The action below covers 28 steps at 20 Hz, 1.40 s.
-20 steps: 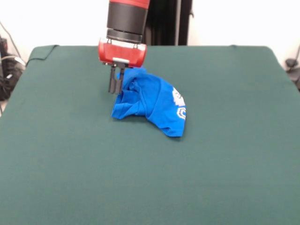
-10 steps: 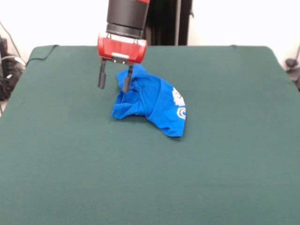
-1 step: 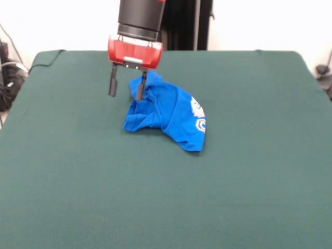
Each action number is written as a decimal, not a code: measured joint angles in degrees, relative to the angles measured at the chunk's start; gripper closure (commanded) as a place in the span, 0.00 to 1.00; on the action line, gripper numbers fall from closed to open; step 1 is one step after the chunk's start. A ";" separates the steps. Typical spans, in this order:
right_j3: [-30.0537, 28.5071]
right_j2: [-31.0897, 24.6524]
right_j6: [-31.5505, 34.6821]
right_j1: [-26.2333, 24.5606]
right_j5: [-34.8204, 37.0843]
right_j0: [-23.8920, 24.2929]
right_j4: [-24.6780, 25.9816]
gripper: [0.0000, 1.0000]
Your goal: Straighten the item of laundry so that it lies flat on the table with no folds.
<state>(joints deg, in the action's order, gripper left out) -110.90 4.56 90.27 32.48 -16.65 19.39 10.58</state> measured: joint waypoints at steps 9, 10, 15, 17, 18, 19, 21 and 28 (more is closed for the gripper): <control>-0.15 -0.59 0.00 1.11 0.08 1.87 0.76 0.00; -0.15 -0.72 0.00 1.28 0.15 2.22 0.93 0.00; -0.15 -2.74 0.00 3.85 3.42 8.53 3.47 0.00; -0.15 -2.96 0.00 4.78 6.03 11.33 4.24 0.00; -0.15 -2.94 0.00 4.96 6.82 12.00 4.37 0.00; -0.15 -2.95 0.00 5.07 7.36 12.44 4.42 0.00; -0.15 -2.95 0.00 5.52 9.20 13.55 4.49 0.00; -0.16 -3.05 0.00 5.67 9.97 13.46 4.50 0.00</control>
<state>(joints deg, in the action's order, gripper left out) -111.06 1.52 90.27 38.15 -6.68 32.84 15.08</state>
